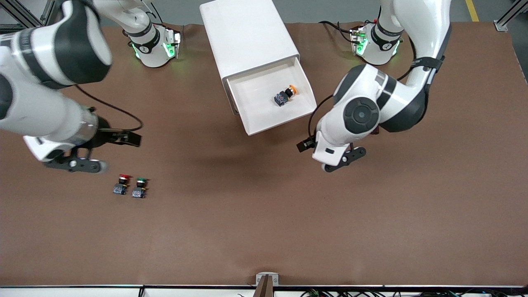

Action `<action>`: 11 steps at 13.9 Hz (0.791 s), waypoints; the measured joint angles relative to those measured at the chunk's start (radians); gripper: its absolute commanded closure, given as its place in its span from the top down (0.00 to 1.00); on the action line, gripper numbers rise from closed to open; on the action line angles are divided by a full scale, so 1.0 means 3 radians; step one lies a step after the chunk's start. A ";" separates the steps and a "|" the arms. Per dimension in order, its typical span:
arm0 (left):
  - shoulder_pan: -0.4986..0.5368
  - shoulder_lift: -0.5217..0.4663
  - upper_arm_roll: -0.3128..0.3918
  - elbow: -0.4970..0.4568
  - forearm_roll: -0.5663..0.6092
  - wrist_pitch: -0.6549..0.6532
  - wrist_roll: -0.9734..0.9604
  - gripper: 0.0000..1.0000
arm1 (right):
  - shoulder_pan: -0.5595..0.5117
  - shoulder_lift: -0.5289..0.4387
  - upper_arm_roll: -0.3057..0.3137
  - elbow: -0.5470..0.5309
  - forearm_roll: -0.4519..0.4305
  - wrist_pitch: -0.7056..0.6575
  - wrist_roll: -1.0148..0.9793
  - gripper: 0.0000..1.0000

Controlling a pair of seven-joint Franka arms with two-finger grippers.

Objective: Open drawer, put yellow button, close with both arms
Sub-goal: 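Push the drawer front with the left gripper while the right gripper withdraws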

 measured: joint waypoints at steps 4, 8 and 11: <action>-0.0299 0.0000 -0.0005 -0.0025 0.0088 0.0224 -0.0003 1.00 | -0.0575 -0.0007 -0.0001 0.0000 -0.0004 -0.0031 -0.0850 1.00; -0.0492 -0.0001 -0.0005 -0.0215 0.0093 0.0479 -0.0086 1.00 | -0.0699 -0.0009 0.0003 0.0000 -0.0008 -0.0154 -0.0925 1.00; -0.0560 -0.0043 -0.0006 -0.0466 0.0093 0.0705 -0.0118 1.00 | -0.0699 -0.0018 0.0013 0.0007 -0.0203 -0.0263 -0.0925 1.00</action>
